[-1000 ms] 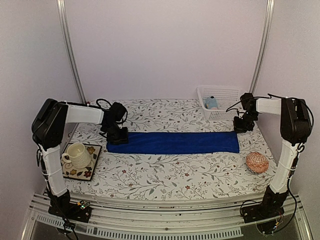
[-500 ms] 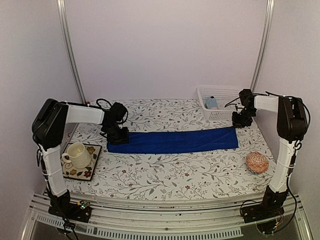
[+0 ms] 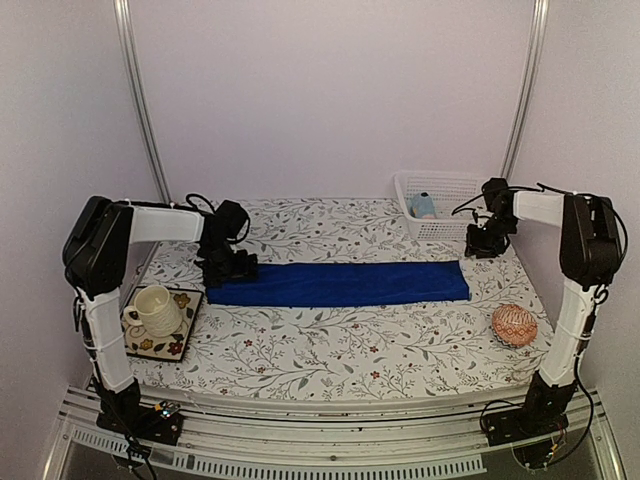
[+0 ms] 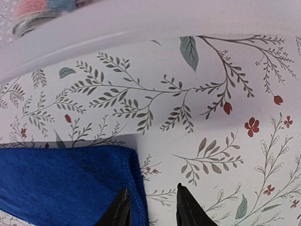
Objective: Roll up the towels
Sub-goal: Smooth out the towel at the center of the board.
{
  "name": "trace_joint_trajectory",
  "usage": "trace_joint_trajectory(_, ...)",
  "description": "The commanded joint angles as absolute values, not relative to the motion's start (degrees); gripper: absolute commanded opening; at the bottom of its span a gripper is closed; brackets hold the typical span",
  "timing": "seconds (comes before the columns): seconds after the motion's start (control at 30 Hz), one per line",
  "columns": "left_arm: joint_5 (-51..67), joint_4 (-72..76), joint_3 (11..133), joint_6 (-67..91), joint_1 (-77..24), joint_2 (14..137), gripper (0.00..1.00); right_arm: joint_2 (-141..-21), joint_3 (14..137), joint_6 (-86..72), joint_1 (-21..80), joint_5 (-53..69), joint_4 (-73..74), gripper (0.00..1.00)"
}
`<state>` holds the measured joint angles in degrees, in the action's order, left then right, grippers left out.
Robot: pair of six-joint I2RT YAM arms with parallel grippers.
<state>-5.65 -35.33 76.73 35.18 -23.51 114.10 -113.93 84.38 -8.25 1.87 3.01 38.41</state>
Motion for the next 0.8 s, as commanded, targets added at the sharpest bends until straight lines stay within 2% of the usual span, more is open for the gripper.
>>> trace_joint_trajectory(0.0, -2.95, -36.72, 78.73, 35.27, -22.72, 110.25, 0.97, -108.16, 81.30, -7.14, 3.42, 11.78, 37.87, 0.35)
trace_joint_trajectory(0.33, -0.41, -36.66, 76.77, 37.21, -21.60, 107.31, 0.95, -107.17, 75.76, -9.01, 6.77, 23.30, 36.71, 0.35)
trace_joint_trajectory(0.77, -1.88, -36.49, 70.44, 37.48, -22.22, 107.14, 0.97, -106.18, 71.62, -8.75, 6.77, 20.97, 42.51, 0.36)
